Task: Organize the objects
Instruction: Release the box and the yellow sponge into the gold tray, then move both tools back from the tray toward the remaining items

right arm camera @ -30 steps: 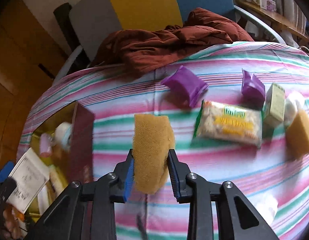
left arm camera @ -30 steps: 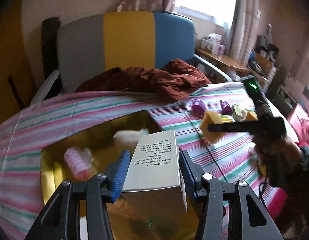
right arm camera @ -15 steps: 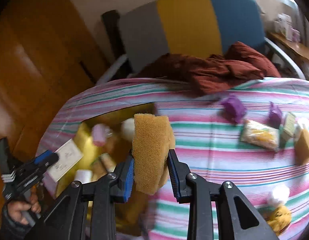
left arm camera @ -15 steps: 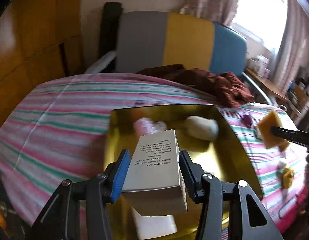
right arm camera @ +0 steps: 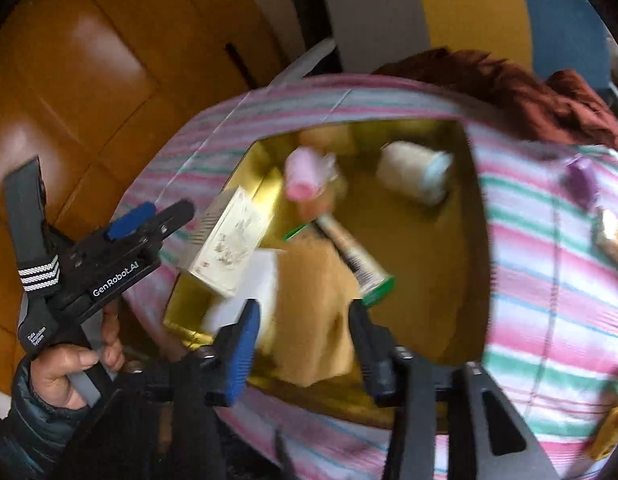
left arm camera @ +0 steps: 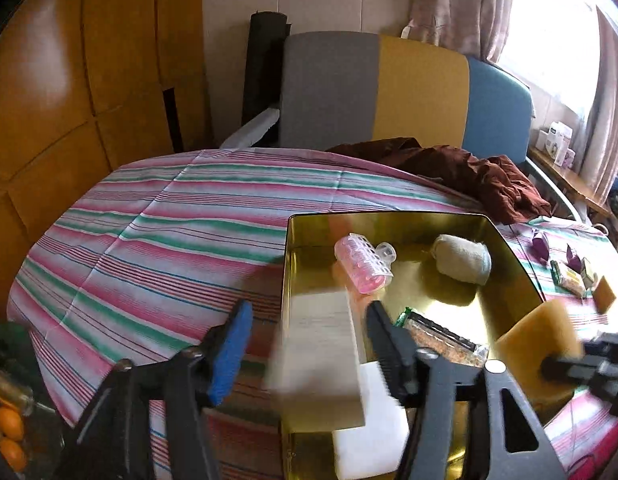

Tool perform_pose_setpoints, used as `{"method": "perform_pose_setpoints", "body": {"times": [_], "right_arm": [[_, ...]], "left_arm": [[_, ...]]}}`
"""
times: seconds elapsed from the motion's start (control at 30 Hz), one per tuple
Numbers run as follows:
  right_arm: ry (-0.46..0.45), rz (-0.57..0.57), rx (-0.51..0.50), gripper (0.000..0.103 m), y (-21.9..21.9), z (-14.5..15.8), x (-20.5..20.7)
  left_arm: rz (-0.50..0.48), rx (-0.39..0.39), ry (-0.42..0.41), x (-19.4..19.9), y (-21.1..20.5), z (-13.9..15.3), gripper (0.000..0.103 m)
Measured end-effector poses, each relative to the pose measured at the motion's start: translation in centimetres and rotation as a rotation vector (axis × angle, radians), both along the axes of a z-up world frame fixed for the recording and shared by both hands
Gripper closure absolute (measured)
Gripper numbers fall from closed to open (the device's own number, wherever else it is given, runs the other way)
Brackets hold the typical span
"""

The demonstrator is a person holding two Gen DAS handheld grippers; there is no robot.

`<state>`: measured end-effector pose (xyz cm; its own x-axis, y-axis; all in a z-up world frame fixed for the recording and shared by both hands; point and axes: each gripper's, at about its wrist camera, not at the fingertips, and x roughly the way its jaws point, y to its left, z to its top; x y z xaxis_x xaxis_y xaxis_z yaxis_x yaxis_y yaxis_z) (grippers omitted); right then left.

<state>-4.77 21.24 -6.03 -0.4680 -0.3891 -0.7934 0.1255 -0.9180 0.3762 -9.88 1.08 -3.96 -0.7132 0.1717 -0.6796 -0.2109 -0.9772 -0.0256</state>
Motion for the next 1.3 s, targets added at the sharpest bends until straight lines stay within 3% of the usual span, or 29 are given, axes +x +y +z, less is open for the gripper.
{"method": "perform_pose_setpoints", "body": {"times": [0.03, 0.33, 0.97, 1.3], "right_arm": [[-0.004, 0.007, -0.004, 0.054, -0.3, -0.2, 0.2], [-0.008, 0.024, 0.032, 0.054, -2.1, -0.3, 0.8], [0.109, -0.075, 0.189, 0.054, -0.2, 1.6, 2.9], [0.117, -0.171, 0.207, 0.054, 3.7, 1.9, 3.9]], "left_arm": [[0.009, -0.001, 0.008, 0.2, -0.1, 0.1, 0.029], [0.017, -0.043, 0.094, 3.2, -0.5, 2.0, 0.022], [-0.029, -0.114, 0.171, 6.9, 1.3, 3.9, 0.018], [-0.070, -0.148, 0.207, 7.9, 2.8, 4.7, 0.018]]}}
